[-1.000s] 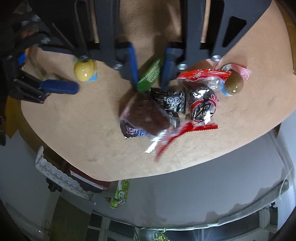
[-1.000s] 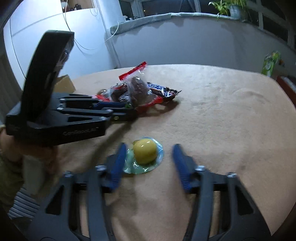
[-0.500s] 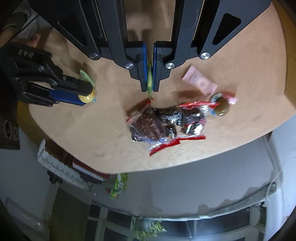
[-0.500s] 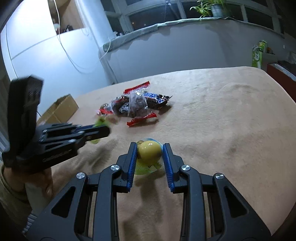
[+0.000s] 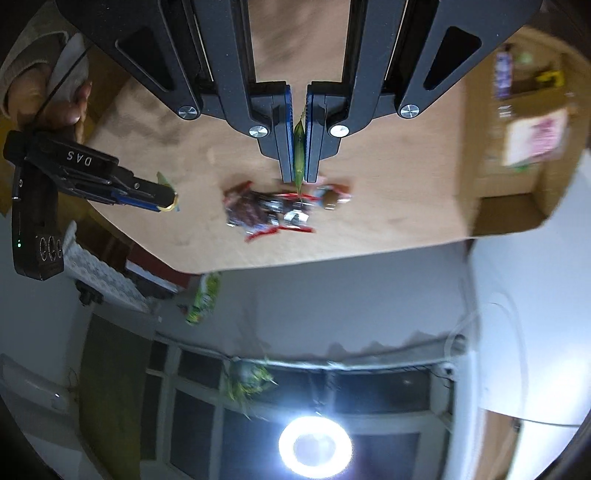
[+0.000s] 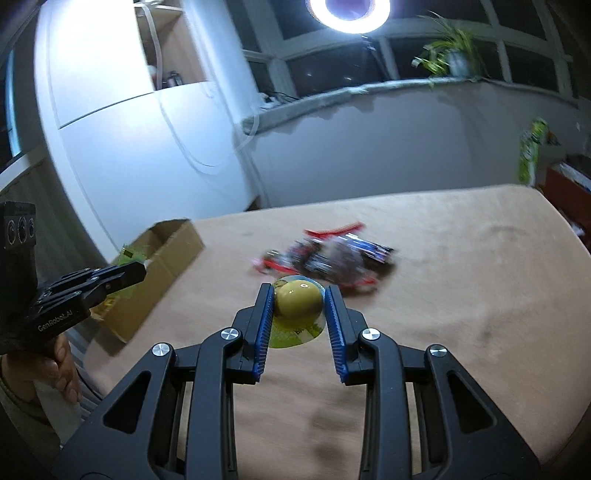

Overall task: Organize snacks
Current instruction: 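Carry both candies over the box and open both tools to release them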

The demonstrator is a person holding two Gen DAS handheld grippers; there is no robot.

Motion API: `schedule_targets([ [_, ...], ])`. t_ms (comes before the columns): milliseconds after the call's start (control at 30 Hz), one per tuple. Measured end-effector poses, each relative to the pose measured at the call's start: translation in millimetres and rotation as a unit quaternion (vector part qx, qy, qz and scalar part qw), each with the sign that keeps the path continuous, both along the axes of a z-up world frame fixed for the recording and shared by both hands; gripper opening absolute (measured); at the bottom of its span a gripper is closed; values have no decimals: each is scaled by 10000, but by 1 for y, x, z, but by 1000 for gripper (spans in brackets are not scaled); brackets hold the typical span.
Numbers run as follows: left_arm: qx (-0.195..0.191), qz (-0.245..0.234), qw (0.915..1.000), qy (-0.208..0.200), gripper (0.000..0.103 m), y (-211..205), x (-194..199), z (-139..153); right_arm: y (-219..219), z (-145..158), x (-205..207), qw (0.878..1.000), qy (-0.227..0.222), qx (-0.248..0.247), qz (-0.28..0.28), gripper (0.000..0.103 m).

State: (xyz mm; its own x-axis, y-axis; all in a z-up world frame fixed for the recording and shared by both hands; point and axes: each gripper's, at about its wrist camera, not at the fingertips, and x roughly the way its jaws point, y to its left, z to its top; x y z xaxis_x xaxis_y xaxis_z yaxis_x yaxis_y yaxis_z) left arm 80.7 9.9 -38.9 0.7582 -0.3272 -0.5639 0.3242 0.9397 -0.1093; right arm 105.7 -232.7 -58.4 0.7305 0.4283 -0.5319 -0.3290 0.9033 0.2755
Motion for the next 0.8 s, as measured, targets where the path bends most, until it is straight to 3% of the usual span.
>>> schedule_targets([
  [367,69,1033,9943,-250,3,100,-19,6,124,29,14,9940,-248,-206,1046,29],
  [600,134,1576,9874,-47,3,155,-19,-16,203,26,32,9843,-235,-376,1708,29],
  [800,76,1638,9863,193,4,174,-17,-39,261,14,54,9745,-160,-486,2184,30],
])
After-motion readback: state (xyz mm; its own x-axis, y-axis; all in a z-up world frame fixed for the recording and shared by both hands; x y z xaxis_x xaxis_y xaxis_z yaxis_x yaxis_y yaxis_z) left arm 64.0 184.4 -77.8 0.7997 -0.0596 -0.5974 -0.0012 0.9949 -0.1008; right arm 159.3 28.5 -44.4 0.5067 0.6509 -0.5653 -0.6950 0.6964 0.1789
